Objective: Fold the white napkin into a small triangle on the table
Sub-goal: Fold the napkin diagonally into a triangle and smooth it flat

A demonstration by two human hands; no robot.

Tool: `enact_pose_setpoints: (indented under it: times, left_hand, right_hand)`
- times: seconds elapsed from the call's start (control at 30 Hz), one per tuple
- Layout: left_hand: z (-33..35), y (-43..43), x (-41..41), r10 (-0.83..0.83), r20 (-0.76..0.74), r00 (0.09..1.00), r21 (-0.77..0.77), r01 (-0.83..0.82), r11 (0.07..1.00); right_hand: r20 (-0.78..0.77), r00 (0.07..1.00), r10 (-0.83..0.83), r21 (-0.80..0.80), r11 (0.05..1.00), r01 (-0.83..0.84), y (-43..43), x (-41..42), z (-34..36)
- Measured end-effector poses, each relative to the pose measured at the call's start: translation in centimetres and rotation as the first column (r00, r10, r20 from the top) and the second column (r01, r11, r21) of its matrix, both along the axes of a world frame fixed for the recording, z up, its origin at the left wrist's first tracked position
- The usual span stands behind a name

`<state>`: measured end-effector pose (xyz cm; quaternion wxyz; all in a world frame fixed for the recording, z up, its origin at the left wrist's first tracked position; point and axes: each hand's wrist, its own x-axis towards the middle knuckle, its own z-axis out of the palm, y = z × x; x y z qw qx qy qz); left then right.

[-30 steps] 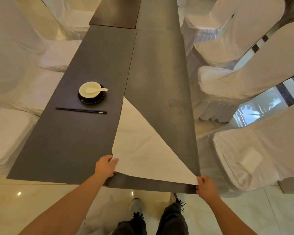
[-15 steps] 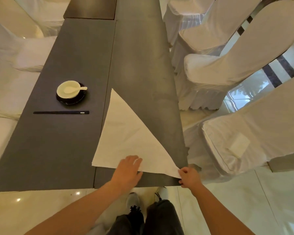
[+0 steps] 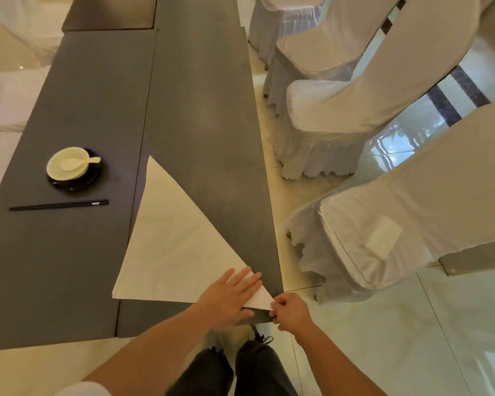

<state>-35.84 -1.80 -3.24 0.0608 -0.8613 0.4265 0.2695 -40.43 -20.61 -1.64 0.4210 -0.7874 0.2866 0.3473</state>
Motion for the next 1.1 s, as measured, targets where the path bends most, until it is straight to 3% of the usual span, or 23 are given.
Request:
enact_pose_setpoints:
  times: [0.17,0.27,0.4,0.47,0.53,0.63,0.7,0.9,1.1]
  left_hand:
    - [0.1,2.6,3.4,0.071,0.017,0.997,0.019,-0.071,0.997]
    - [0.2,4.3,4.8,0.141,0.019,0.990,0.024,-0.142,0.990]
    - [0.1,5.6,6.7,0.176,0.019,0.984,0.014,-0.177,0.984]
    - [-0.1,6.0,7.8,0.164,0.017,0.986,0.001,-0.164,0.987]
    - [-0.3,6.4,8.7,0.139,0.025,0.990,-0.017,-0.139,0.990]
    - [-0.5,7.1,9.4,0.119,0.027,0.993,-0.050,-0.118,0.992]
    - [-0.9,7.6,9.8,0.120,0.033,0.992,-0.070,-0.117,0.991]
    - [-1.2,10.5,13.5,0.111,0.017,0.994,-0.049,-0.110,0.993]
    - [-1.4,14.2,17.6,0.104,0.049,0.993,-0.049,-0.102,0.994]
  right_hand:
    - [-0.080,0.993,0.082,-0.049,0.995,-0.086,-0.3,1.3,-0.6]
    - [-0.153,0.959,0.239,-0.128,0.957,-0.259,0.4,2.2,-0.2]
    - [-0.212,0.832,0.513,-0.316,0.770,-0.555,1.3,3.9,1.8]
    - [-0.153,0.796,0.586,-0.482,0.659,-0.577,2.5,5.2,2.8]
    - [-0.014,0.769,0.639,-0.581,0.621,-0.526,4.2,6.7,3.3]
    - [0.179,0.754,0.632,-0.477,0.726,-0.495,7.7,8.7,3.2]
    - [0.218,0.771,0.599,-0.379,0.780,-0.498,10.3,9.5,2.7]
    - [0.055,0.742,0.668,-0.391,0.698,-0.599,14.5,11.1,1.6]
    - [0.086,0.714,0.695,-0.378,0.686,-0.622,17.1,14.2,1.4]
